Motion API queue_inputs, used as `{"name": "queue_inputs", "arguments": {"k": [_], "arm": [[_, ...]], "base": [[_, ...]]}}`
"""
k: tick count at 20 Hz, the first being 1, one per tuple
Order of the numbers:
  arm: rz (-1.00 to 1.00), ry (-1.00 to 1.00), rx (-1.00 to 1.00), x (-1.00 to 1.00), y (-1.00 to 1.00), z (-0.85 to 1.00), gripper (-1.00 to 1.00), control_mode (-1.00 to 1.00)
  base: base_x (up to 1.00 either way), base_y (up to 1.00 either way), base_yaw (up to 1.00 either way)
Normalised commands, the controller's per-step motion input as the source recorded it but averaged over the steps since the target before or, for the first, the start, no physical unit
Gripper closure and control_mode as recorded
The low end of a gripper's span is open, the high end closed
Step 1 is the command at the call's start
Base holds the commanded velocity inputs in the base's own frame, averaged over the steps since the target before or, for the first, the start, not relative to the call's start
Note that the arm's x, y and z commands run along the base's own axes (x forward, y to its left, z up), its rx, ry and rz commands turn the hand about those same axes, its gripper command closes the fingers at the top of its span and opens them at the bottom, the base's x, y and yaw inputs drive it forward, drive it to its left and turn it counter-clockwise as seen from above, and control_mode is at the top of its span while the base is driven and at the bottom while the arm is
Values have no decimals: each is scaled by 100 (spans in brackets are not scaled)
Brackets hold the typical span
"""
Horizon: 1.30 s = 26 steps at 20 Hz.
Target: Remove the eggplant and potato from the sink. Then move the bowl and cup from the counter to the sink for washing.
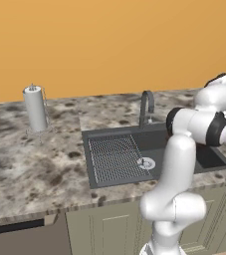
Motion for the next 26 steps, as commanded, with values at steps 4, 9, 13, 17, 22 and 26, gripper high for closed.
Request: {"name": "queue_inputs", "arguments": {"k": [4,9,13,17,22,26], "arm": [[0,0,-4,25,-4,-11,100,-100],[0,0,-9,22,1,-15,100,-100],[0,0,-10,26,0,-16,100,-100],[0,0,-10,25,1,-16,100,-100],[0,0,-9,25,5,-14,100,-100],[0,0,-7,20,11,-16,100,-100]], "base": [[0,0,0],[0,0,0],[0,0,0],[0,0,0],[0,0,0],[0,0,0]]}}
